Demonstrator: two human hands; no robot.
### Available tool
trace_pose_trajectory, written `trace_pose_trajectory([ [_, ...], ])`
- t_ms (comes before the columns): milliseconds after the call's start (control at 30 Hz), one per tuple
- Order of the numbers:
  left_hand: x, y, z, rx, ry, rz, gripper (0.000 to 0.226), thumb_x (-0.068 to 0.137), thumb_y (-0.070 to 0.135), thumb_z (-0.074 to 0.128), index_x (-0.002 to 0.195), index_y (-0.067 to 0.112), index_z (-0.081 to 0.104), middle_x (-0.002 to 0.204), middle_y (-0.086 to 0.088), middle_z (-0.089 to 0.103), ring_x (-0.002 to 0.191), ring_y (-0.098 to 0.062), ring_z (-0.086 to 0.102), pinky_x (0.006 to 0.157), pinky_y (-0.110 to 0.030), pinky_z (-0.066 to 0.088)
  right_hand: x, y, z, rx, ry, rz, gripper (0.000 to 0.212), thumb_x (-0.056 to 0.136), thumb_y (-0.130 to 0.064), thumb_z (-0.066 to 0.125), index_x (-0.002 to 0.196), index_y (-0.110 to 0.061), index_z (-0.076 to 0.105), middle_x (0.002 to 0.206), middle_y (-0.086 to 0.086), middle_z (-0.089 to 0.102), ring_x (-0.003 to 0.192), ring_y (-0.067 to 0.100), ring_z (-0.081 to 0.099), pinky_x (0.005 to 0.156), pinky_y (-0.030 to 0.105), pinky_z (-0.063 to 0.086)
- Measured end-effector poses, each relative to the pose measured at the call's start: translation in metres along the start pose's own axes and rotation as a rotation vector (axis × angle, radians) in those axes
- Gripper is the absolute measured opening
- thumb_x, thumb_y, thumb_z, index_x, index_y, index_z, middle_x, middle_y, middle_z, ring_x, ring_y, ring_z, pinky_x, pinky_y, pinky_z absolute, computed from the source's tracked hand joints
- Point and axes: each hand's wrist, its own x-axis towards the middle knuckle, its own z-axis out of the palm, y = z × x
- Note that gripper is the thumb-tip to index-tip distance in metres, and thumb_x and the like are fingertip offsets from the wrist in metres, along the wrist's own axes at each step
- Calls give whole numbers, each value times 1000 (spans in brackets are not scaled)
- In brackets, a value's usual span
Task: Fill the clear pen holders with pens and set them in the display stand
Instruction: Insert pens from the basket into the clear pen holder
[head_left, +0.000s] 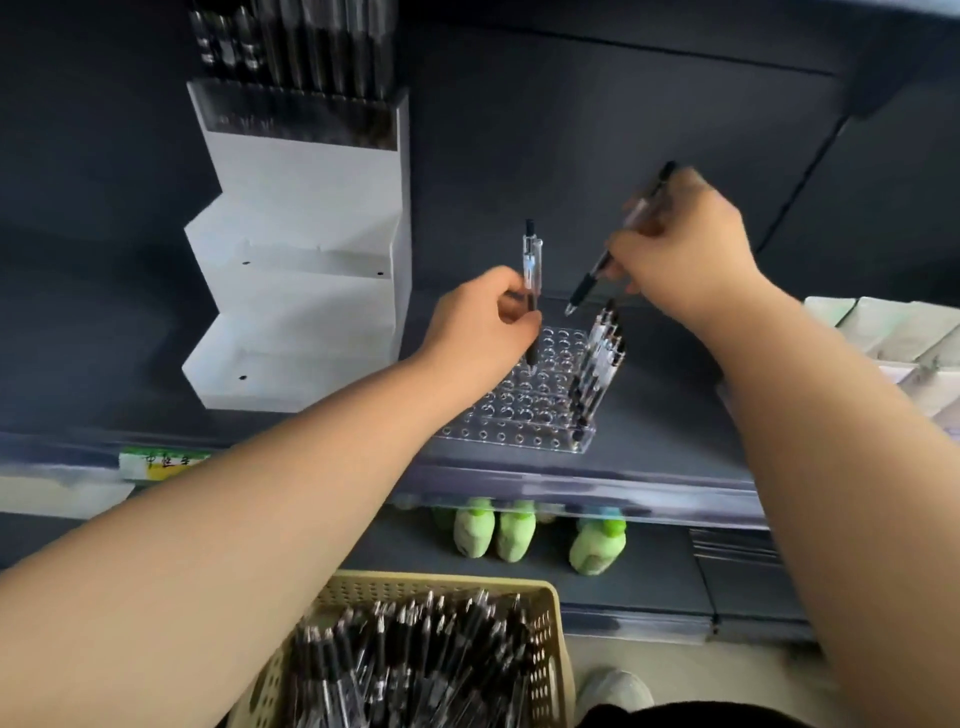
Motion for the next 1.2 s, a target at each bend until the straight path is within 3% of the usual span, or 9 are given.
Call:
trace_pose_trajectory([
  [100, 10, -4, 16, -5, 6, -10, 3, 85, 22, 61, 88, 23, 61, 74, 14, 62, 74, -8, 63, 67, -25, 51, 10, 7, 5, -22, -138, 21, 11, 83, -14, 45, 83, -12, 56, 71, 5, 70, 50, 10, 65, 49, 14, 49],
  [167, 14, -8, 23, 12, 27, 9, 4, 84, 23, 61, 87, 25, 62, 75, 15, 61, 72, -2, 60, 64, -14, 47, 15, 11, 7, -97, -217, -7, 21, 89, -22, 48, 81, -7, 60, 72, 6, 69, 62, 19, 67, 61, 23, 53],
  [233, 16, -10, 29, 10, 33, 29, 6, 83, 22, 63, 86, 26, 62, 73, 17, 59, 65, 5, 55, 57, -3, 40, 20, 16, 8, -201, -237, -75, 25, 89, -29, 52, 74, -11, 62, 72, 4, 63, 74, 25, 59, 63, 26, 46],
  [333, 19, -12, 30, 3, 35, 54, 14, 81, 19, 64, 85, 30, 56, 71, 17, 58, 60, 9, 52, 54, -2, 37, 26, 19, 9, -240, -247, -128, 3, 84, -26, 63, 85, -24, 63, 73, -12, 54, 78, 12, 52, 59, 11, 36],
  [367, 19, -12, 30, 4, 38, 64, 17, 81, 19, 64, 86, 32, 54, 71, 17, 58, 61, 9, 52, 53, -2, 37, 26, 20, 9, -257, -261, -137, 7, 82, -26, 66, 88, -25, 63, 72, -14, 51, 78, 10, 50, 57, 11, 34],
  [867, 13, -16, 36, -35, 8, 59, 20, 82, 14, 65, 89, 29, 53, 73, 15, 58, 60, 10, 52, 57, 0, 39, 25, 21, 15, -409, -401, -174, 6, 83, -28, 64, 82, -32, 59, 71, -17, 52, 82, 11, 53, 72, 23, 40],
  [967, 12, -16, 36, -32, 5, 49, 18, 82, 15, 65, 90, 28, 54, 73, 16, 58, 59, 10, 52, 57, -1, 39, 26, 18, 18, -485, -471, -154, 3, 85, -29, 61, 83, -29, 63, 82, -12, 59, 91, 14, 56, 81, 29, 48],
  [1067, 12, -15, 36, -21, 8, 48, 17, 82, 15, 65, 91, 26, 56, 71, 16, 58, 57, 9, 52, 58, -3, 40, 25, 13, 21, -624, -556, -121, 18, 86, -30, 55, 94, -22, 70, 103, -2, 65, 100, 22, 57, 93, 40, 46],
  [1200, 11, -12, 36, -14, 5, 45, 18, 82, 14, 64, 91, 27, 55, 71, 16, 58, 58, 8, 53, 58, -2, 39, 23, 5, 27, -799, -637, -133, 24, 87, -28, 53, 103, -21, 68, 111, 1, 61, 104, 25, 56, 94, 42, 45],
])
